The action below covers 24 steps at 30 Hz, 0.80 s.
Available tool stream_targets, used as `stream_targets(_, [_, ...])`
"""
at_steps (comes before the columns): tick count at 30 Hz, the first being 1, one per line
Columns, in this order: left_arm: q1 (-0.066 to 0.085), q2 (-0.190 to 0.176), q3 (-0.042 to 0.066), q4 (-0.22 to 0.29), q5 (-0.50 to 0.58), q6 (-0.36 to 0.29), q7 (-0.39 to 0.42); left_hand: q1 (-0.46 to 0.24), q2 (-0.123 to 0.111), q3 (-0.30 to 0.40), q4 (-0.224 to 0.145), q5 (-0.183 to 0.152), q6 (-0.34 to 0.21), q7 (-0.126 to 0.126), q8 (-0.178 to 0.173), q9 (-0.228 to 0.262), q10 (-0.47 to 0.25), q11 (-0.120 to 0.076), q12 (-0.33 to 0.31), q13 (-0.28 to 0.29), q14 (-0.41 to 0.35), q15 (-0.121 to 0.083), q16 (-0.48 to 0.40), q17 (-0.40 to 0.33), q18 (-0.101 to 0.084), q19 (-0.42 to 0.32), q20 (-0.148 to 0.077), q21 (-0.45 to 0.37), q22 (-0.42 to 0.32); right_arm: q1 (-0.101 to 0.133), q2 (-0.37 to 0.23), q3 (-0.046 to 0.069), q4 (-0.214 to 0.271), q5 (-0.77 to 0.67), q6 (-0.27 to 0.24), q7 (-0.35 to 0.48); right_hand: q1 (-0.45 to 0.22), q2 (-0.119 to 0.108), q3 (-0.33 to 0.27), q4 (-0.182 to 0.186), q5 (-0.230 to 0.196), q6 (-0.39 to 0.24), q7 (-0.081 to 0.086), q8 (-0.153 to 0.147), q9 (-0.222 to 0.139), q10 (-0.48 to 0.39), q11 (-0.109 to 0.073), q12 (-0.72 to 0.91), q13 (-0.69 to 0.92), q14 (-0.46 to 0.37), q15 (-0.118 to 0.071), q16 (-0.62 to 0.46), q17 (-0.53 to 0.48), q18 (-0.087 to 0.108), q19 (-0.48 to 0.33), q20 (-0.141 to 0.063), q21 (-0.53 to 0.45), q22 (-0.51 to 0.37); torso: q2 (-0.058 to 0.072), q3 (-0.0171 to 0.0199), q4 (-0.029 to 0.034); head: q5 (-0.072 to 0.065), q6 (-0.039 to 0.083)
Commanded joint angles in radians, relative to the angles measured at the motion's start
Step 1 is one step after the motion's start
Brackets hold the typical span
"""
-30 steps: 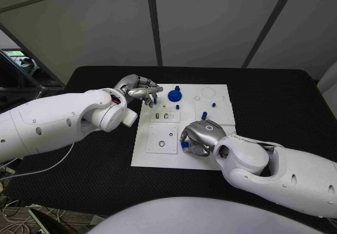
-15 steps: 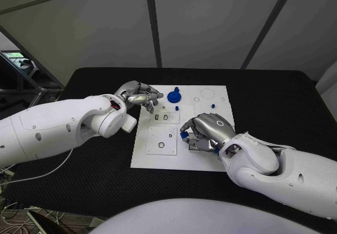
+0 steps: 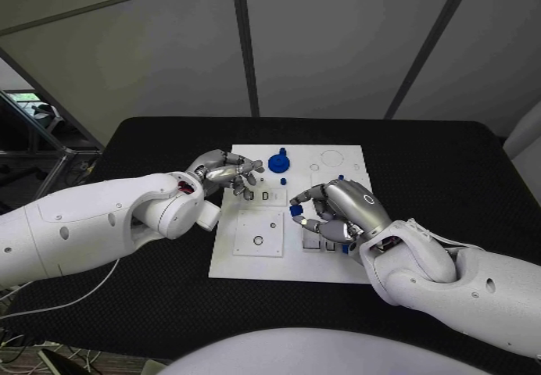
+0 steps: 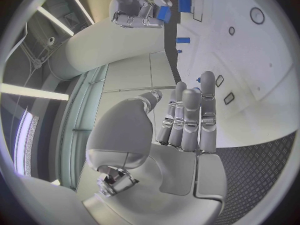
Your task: Assemble the parts on the task board
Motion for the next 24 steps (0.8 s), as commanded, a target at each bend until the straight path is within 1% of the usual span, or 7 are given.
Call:
stream_targets(1, [-0.009,0.004,0.000,0.006,0.153,0.074,0.077,-0.022,0.010,-0.006,0.016,-0.008,0.017,-0.004,-0.019,-0.015,0.023,-0.005,0.028,0.011,0.049,-0.005,0.078,0.082,-0.017,0.020,-0.006,0.017,0.011,0.002,-0.004,0.001,0.002,0.095,-0.102,0.087,-0.001,-0.006,0.008,0.000,0.006,0.013,-0.004,0.003,0.008,0.002,0.003,-0.005,-0.002,0.084,-0.001,0.005,0.144,-0.017,0.007,0.001,0.006,0.001,0.000,-0.0002,-0.0001,-0.001,0.007])
stream_targets(6, [-0.027,0.013,0.000,0.010,0.240,0.135,0.097,-0.065,0.038,-0.027,0.041,-0.015,0.048,-0.012,-0.070,-0.051,0.068,-0.015,0.108,0.048,0.147,-0.016,0.260,0.289,-0.051,0.129,-0.018,0.230,0.158,0.002,-0.012,0.003,0.009,0.147,-0.132,0.118,-0.002,-0.008,0.015,0.000,0.008,0.012,-0.004,0.002,0.008,0.001,0.003,-0.006,-0.003,0.084,0.000,0.005,0.145,-0.016,0.006,0.001,0.006,0.000,0.000,-0.0009,0.0014,-0.002,0.019])
stream_targets(9, [-0.034,0.022,0.000,0.014,0.281,0.171,0.107,-0.093,0.051,-0.046,0.054,-0.016,0.060,-0.015,-0.097,-0.068,0.086,-0.019,0.150,0.071,0.180,-0.020,0.327,0.371,-0.069,0.178,-0.022,0.342,0.237,0.002,-0.015,0.005,0.014,0.176,-0.142,0.132,-0.003,-0.009,0.017,0.000,0.008,0.012,-0.004,0.002,0.008,0.001,0.003,-0.007,-0.003,0.084,0.000,0.005,0.144,-0.016,0.006,0.002,0.006,0.000,0.000,-0.0009,-0.0001,-0.002,0.024])
stream_targets(11, [-0.036,0.029,0.000,0.015,0.301,0.193,0.112,-0.113,0.062,-0.060,0.064,-0.015,0.070,-0.019,-0.112,-0.076,0.102,-0.021,0.178,0.089,0.201,-0.022,0.368,0.427,-0.081,0.209,-0.025,0.414,0.288,0.002,-0.013,0.011,0.016,0.191,-0.146,0.138,-0.004,-0.010,0.018,0.000,0.008,0.012,-0.003,0.002,0.008,0.000,0.004,-0.007,-0.004,0.084,0.000,0.005,0.144,-0.017,0.006,0.002,0.006,0.001,-0.001,0.0001,-0.0007,-0.001,0.029])
stream_targets(14, [-0.038,0.041,0.000,0.017,0.322,0.223,0.113,-0.135,0.078,-0.076,0.071,-0.015,0.086,-0.023,-0.131,-0.086,0.146,-0.025,0.245,0.176,0.230,-0.026,0.421,0.504,-0.092,0.237,-0.029,0.486,0.340,0.002,-0.010,0.022,0.017,0.214,-0.149,0.147,-0.005,-0.011,0.020,0.000,0.009,0.011,-0.003,0.001,0.009,0.000,0.004,-0.007,-0.003,0.084,0.000,0.005,0.144,-0.017,0.006,0.002,0.006,0.001,-0.001,0.0004,-0.0013,-0.002,0.033])
stream_targets(19, [-0.040,0.062,0.000,0.020,0.340,0.270,0.110,-0.174,0.096,-0.095,0.082,-0.014,0.107,-0.024,-0.157,-0.099,0.199,-0.027,0.320,0.283,0.252,-0.027,0.462,0.569,-0.108,0.271,-0.031,0.576,0.404,0.003,-0.002,0.039,0.014,0.243,-0.145,0.155,-0.005,-0.011,0.021,0.000,0.009,0.011,-0.003,0.001,0.009,0.001,0.004,-0.007,-0.002,0.084,0.000,0.006,0.146,-0.017,0.006,0.002,0.006,0.001,0.000,-0.0009,-0.0012,-0.008,0.042])
stream_targets(24, [-0.040,0.079,0.000,0.022,0.352,0.313,0.112,-0.224,0.103,-0.123,0.109,-0.015,0.111,-0.026,-0.184,-0.110,0.241,-0.029,0.371,0.362,0.269,-0.030,0.492,0.619,-0.121,0.301,-0.033,0.647,0.453,0.003,0.011,0.044,0.006,0.270,-0.136,0.158,-0.006,-0.011,0.022,0.001,0.009,0.011,-0.003,0.001,0.009,0.001,0.004,-0.007,-0.002,0.084,0.000,0.006,0.146,-0.017,0.007,0.002,0.006,0.002,0.001,-0.0005,0.0004,-0.012,0.050])
